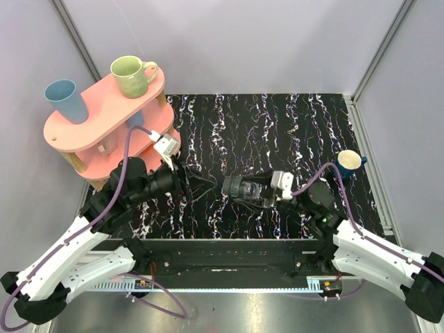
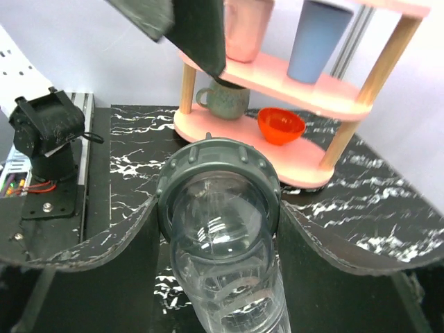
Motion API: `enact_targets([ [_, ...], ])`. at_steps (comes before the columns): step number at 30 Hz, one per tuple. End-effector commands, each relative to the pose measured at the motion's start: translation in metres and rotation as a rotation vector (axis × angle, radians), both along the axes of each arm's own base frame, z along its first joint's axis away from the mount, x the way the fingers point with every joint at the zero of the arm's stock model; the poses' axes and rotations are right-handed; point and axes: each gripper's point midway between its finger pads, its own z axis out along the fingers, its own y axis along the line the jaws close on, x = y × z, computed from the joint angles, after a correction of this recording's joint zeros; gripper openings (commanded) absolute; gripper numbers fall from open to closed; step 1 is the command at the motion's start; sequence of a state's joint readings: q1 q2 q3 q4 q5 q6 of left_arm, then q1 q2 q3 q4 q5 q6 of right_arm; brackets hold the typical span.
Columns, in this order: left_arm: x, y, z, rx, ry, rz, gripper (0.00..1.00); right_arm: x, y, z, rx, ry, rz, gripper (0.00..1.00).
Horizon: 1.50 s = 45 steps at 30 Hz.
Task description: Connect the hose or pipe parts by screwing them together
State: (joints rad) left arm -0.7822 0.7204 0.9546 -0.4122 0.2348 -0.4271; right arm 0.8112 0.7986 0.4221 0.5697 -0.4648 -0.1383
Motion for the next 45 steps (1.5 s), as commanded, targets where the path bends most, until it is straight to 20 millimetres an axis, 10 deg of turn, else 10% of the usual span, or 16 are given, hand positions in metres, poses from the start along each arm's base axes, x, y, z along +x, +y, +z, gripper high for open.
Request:
enact_targets([
  [1,-0.015,-0.013,0.016,-0.134,0.282,-0.024,0.69,-0.020,-0.011,0.052,0.089,-0.345,0.037,0.00],
  [10,-0.022,-0.035,0.026,-0.365,0.580,-0.196,0.63,-0.038,-0.013,0.063,0.084,-0.373,0.113,0.00],
  [40,-0.034,-0.052,0.004,-0.470,0.604,-0.379,0.53,-0.038,-0.004,0.053,0.092,-0.292,0.153,0.00],
  [45,-0.037,-0.053,0.006,-0.464,0.576,-0.400,0.39,-0.037,-0.002,0.054,0.104,-0.255,0.162,0.00],
])
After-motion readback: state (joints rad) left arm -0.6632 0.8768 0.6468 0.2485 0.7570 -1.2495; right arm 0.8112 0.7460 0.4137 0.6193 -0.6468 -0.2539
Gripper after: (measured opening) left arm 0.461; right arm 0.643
